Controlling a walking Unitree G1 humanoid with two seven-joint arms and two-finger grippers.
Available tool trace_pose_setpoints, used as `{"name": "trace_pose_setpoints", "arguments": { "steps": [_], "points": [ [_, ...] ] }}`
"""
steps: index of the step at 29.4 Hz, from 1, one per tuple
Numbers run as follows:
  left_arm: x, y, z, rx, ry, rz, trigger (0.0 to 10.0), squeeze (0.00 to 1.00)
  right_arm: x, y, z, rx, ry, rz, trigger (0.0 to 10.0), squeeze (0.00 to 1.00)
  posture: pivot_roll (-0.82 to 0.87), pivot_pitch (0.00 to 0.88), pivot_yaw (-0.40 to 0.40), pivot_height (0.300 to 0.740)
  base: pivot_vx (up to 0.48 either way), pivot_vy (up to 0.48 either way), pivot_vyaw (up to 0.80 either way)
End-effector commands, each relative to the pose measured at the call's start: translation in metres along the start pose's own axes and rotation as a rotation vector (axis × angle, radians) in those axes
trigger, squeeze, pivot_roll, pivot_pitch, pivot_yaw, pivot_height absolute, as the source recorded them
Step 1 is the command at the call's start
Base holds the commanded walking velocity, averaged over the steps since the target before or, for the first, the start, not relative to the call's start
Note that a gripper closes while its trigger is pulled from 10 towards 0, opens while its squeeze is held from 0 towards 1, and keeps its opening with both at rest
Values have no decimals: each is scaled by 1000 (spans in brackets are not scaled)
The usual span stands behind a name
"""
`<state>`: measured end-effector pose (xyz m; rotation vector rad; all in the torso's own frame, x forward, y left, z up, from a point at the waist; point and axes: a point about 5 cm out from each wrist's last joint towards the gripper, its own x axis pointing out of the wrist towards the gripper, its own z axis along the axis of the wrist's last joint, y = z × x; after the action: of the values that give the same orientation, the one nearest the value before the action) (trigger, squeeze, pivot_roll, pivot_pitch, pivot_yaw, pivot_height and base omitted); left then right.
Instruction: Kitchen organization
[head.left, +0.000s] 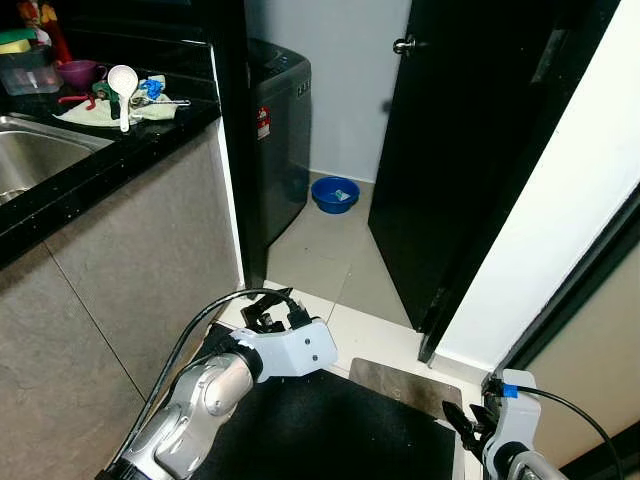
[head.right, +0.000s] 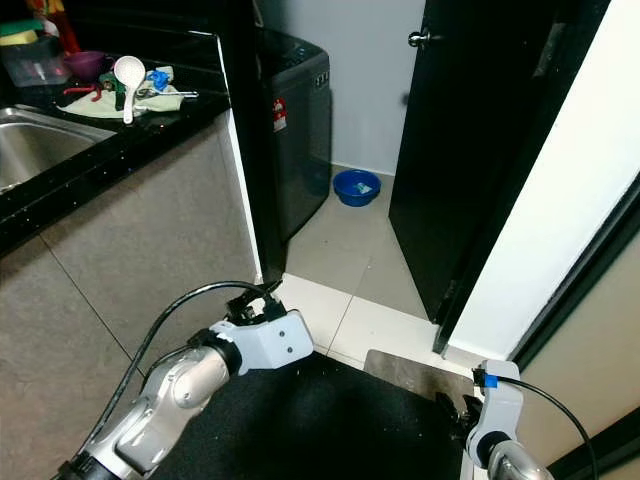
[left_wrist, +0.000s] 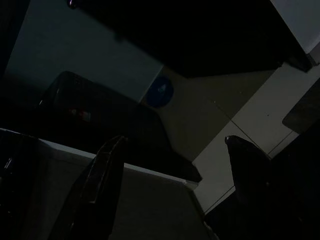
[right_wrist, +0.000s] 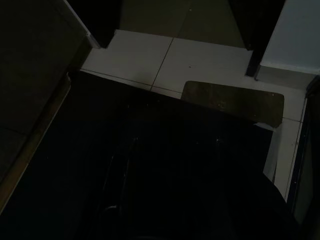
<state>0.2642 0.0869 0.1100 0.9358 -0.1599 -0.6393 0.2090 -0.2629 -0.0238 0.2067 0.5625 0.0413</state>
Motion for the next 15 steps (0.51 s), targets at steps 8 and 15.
{"name": "trace_pose_setpoints", "arguments": {
  "steps": [8, 15],
  "points": [
    [-1, 4, 0, 14, 0, 0, 10000, 0, 0, 2, 0, 2, -4, 4, 10000, 0, 62, 0, -32, 740, 0, 0, 0],
    [-1, 5, 0, 14, 1, 0, 10000, 0, 0, 2, 0, 3, -6, 3, 10000, 0, 53, 0, -25, 740, 0, 0, 0]
  ]
}}
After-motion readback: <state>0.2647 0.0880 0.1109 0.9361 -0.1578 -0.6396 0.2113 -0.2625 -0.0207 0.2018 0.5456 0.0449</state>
